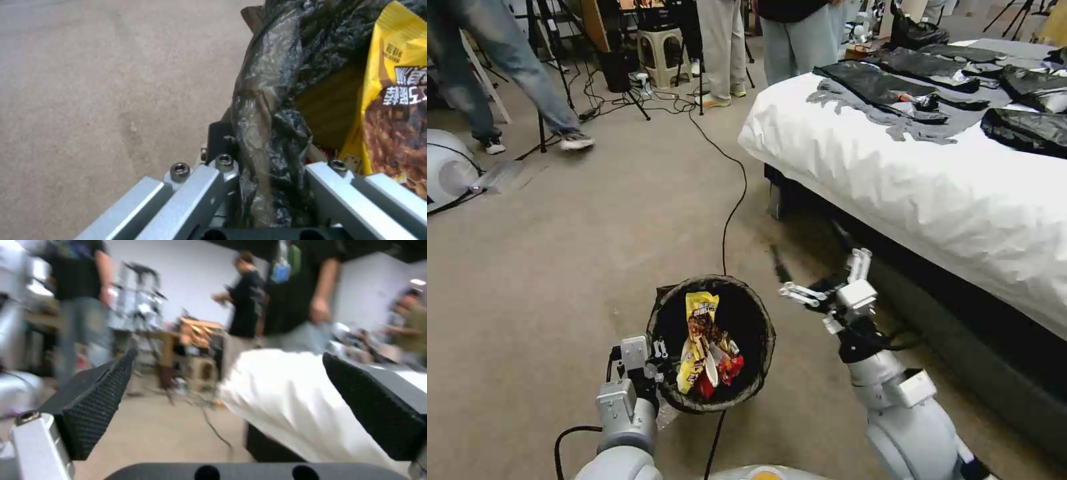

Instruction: Pick up the trash bin, then pick up the garbage from the floor and place it into the trash bin.

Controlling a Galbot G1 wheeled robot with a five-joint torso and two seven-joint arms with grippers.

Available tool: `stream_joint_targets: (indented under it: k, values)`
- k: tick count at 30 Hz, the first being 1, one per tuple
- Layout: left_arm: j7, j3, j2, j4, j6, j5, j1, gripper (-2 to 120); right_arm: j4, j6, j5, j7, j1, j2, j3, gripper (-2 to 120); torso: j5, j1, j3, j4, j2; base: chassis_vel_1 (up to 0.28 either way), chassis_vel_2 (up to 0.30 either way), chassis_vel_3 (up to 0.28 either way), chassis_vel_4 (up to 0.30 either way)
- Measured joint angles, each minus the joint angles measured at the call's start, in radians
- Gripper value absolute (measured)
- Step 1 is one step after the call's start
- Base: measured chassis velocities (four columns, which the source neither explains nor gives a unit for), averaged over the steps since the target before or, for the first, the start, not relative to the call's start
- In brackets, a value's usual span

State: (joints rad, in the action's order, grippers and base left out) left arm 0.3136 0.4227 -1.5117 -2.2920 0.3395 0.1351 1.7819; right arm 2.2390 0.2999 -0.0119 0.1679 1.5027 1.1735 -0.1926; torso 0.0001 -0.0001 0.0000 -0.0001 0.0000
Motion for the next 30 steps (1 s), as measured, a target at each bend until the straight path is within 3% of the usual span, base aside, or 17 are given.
stream_joint_targets:
  k: [12,30]
  values:
    - [0.000,0.011,0.005,-0.005,-0.002,0.018,-0.003,0,-0.060,0.044,0.083,0.076,0.124,0.076,-0.048,100,-0.0003,0.000,0.000,0.0000,0.000,0.000,0.000,0.000,0.000]
    - [0.000,0.008,0.002,-0.019,-0.003,0.031,-0.007,0,-0.111,0.083,0.084,0.069,0.089,0.104,-0.050,100,-0.0001,0.000,0.000,0.0001,0.000,0.000,0.000,0.000,0.000]
